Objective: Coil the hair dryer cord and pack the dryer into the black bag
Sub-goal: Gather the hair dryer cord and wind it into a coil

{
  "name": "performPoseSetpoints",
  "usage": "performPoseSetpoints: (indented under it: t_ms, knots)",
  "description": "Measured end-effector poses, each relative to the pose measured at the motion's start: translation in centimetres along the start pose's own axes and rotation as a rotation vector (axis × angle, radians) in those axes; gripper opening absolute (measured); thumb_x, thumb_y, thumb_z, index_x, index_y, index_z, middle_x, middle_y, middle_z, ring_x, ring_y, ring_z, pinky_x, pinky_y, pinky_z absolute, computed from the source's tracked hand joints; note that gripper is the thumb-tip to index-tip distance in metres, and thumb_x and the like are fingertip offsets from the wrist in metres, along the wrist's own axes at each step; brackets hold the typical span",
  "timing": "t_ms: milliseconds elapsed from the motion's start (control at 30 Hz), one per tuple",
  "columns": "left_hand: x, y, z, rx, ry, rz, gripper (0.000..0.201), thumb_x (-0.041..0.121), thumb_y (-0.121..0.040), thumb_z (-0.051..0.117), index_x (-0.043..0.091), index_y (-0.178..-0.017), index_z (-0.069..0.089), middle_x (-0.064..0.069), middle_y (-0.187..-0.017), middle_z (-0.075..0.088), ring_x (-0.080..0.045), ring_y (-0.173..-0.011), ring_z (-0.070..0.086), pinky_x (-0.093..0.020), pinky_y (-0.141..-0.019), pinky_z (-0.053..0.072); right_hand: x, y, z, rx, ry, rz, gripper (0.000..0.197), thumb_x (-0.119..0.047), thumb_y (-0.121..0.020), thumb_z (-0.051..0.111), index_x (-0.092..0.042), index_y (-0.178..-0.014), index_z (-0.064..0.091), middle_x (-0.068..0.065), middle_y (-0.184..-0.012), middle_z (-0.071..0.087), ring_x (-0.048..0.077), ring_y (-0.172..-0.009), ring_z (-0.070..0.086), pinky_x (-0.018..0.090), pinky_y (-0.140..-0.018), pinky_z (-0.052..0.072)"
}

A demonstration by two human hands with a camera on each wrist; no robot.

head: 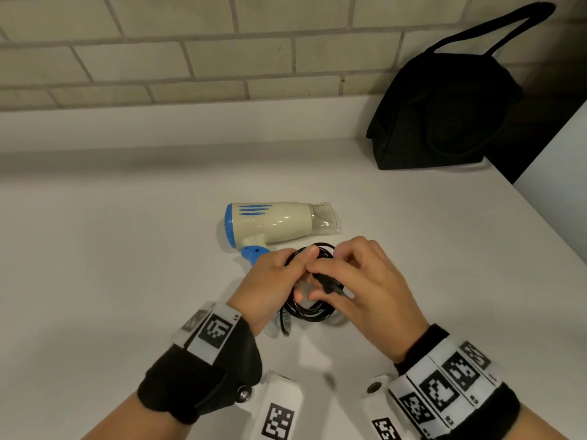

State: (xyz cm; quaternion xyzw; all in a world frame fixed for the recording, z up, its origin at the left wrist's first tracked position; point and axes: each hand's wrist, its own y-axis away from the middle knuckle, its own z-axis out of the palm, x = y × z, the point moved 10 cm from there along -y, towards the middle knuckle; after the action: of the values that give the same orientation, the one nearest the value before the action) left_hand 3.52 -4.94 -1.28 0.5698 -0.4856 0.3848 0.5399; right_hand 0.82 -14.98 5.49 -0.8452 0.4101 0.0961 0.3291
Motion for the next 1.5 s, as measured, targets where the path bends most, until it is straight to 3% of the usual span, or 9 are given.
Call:
performPoseSetpoints:
  t_ms: [100, 367, 567, 767, 933, 1067, 1200, 1333, 1500]
  knots:
    - [0.9, -0.1, -0.2, 0.083, -0.111, 0.096, 0.025, 0.032, -0.088, 0.05, 0.016, -0.07, 0.055, 0.01, -0.046, 0.052, -0.003, -0.042, 0.045, -0.013, -0.048, 0.037, -2.0, -0.3, -0.4, -0.004, 0.209, -0.115, 0.017, -0.035, -0.08, 0.051, -0.024, -0.091, 0.056, -0.003, -0.068, 0.058, 0.012, -0.069, 0.034, 0.027, -0.062, 0.028]
    - [2.2, 1.8, 0.8, 0.099, -0.267, 0.313, 0.026, 0.015, -0.09, 0.049, 0.019, -0.113, 0.04, 0.018, -0.074, 0.051, 0.005, -0.071, 0.05, -0.014, -0.071, 0.041, -3.2, 1.2, -1.1, -0.06, 0.042, -0.172, 0.016, -0.03, -0.079, 0.056, -0.021, -0.092, 0.053, -0.006, -0.07, 0.056, 0.008, -0.072, 0.039, 0.013, -0.068, 0.033]
    - [3.6, 2.0, 2.4, -0.035, -0.34, 0.485, 0.018, 0.011, -0.092, 0.045, 0.004, -0.096, 0.061, 0.014, -0.07, 0.052, 0.015, -0.064, 0.051, -0.003, -0.062, 0.037, 0.5, -1.1, -3.6, -0.044, -0.47, 0.151, 0.021, -0.043, -0.07, 0.063, -0.034, -0.088, 0.058, -0.017, -0.071, 0.061, 0.005, -0.074, 0.056, 0.01, -0.07, 0.044]
    - [4.6, 3.1, 3.9, -0.125, -0.386, 0.627, 0.048, 0.034, -0.089, 0.027, 0.002, -0.104, 0.059, 0.009, -0.075, 0.05, 0.004, -0.073, 0.048, -0.008, -0.068, 0.038, 4.8, -3.2, -0.3, -0.091, -0.88, 0.49, 0.019, -0.03, -0.074, 0.055, -0.016, -0.084, 0.065, -0.014, -0.055, 0.057, 0.0, -0.052, 0.047, 0.014, -0.054, 0.042]
    - [3.4, 2.4, 4.6, -0.253, -0.458, 0.558, 0.034, 0.025, -0.082, 0.062, 0.012, -0.113, 0.058, 0.021, -0.082, 0.048, 0.016, -0.079, 0.048, -0.001, -0.075, 0.035, 6.9, -0.8, 5.2, -0.256, -1.055, 0.828, 0.04, -0.047, -0.067, 0.055, -0.012, -0.084, 0.067, -0.008, -0.046, 0.04, 0.008, -0.045, 0.039, 0.021, -0.052, 0.038]
    - [3.5, 2.8, 4.4, -0.232, -0.553, 0.626, 0.037, 0.035, -0.08, 0.058, 0.011, -0.108, 0.061, 0.026, -0.082, 0.044, 0.023, -0.084, 0.043, 0.003, -0.079, 0.031, 7.3, 1.7, 8.2, -0.376, -1.131, 1.089, 0.03, -0.041, -0.076, 0.063, -0.011, -0.077, 0.06, -0.001, -0.052, 0.04, 0.016, -0.057, 0.041, 0.026, -0.061, 0.039]
    - [4.1, 3.2, 4.2, -0.163, -0.553, 0.638, 0.045, 0.046, -0.076, 0.047, 0.008, -0.097, 0.062, 0.023, -0.08, 0.044, 0.017, -0.082, 0.043, 0.0, -0.076, 0.034, 6.5, 1.9, 9.0, -0.401, -1.244, 1.122, 0.028, -0.033, -0.083, 0.057, -0.016, -0.064, 0.046, 0.003, -0.056, 0.045, 0.016, -0.053, 0.049, 0.024, -0.052, 0.044]
    - [4.0, 3.0, 3.1, -0.06, -0.563, 0.604, 0.022, 0.031, -0.071, 0.068, 0.025, -0.073, 0.046, 0.022, -0.069, 0.041, 0.019, -0.074, 0.045, 0.001, -0.069, 0.033, 6.1, 1.9, 9.3, -0.339, -1.277, 1.118, 0.028, -0.033, -0.086, 0.053, -0.016, -0.065, 0.044, 0.0, -0.057, 0.039, 0.015, -0.057, 0.041, 0.024, -0.054, 0.04]
    - [2.3, 2.0, 0.8, 0.096, -0.378, 0.328, 0.047, 0.02, -0.061, 0.081, 0.026, -0.066, 0.035, 0.004, -0.069, 0.054, -0.004, -0.061, 0.049, -0.013, -0.057, 0.041, 6.4, 2.4, 9.3, -0.267, -1.3, 1.138, 0.031, -0.038, -0.086, 0.052, -0.014, -0.067, 0.046, 0.004, -0.063, 0.042, 0.016, -0.054, 0.041, 0.023, -0.051, 0.04]
